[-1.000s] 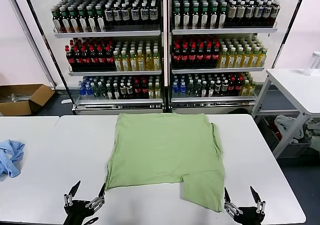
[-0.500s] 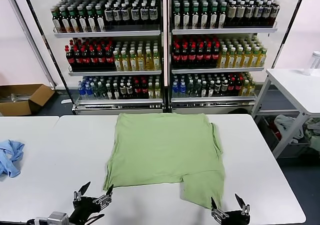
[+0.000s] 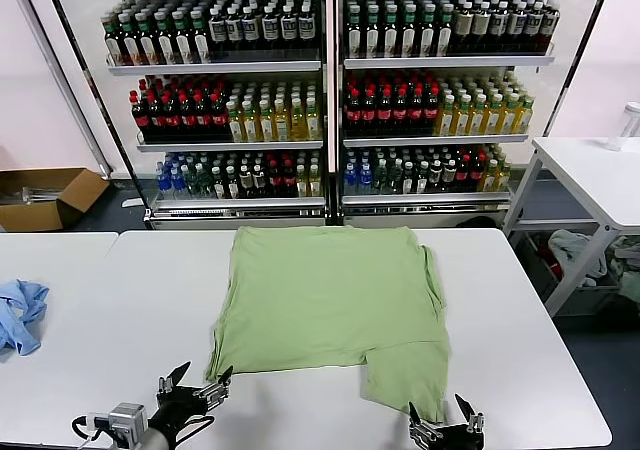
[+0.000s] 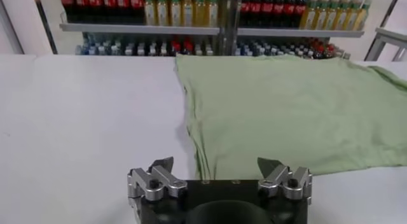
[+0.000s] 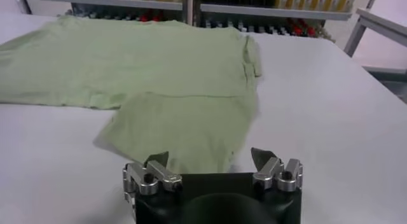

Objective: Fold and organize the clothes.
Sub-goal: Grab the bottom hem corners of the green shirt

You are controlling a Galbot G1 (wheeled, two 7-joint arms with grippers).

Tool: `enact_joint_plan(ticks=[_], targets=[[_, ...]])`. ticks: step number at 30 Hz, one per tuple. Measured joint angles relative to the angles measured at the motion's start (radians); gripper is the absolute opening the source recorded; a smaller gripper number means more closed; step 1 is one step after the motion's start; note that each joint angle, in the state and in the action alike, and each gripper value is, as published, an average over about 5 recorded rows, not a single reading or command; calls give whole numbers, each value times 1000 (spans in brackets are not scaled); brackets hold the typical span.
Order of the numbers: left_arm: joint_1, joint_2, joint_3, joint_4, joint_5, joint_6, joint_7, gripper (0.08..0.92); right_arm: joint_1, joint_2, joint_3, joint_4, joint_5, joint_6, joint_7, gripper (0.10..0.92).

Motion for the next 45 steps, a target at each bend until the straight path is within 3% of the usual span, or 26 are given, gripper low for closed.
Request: enact_joint_plan(ticks=[12, 15, 37, 41, 45], targets=[[-71, -9, 34, 90, -16, 1, 20, 819, 12, 11, -19, -23, 6, -1, 3, 822], [-80, -12, 44, 105, -17, 0, 23, 787, 15, 12, -19, -28, 6, 2, 2, 785], [-81, -9, 72, 141, 9, -40, 55, 163, 14, 12, -28, -42, -11, 33, -7, 157], [-83, -9, 70, 142, 17, -59, 53, 89, 13, 12, -25, -34, -32, 44, -12, 106], [-83, -8, 63, 138, 17, -83, 48, 83, 16, 7, -12, -18, -55, 58, -20, 106]])
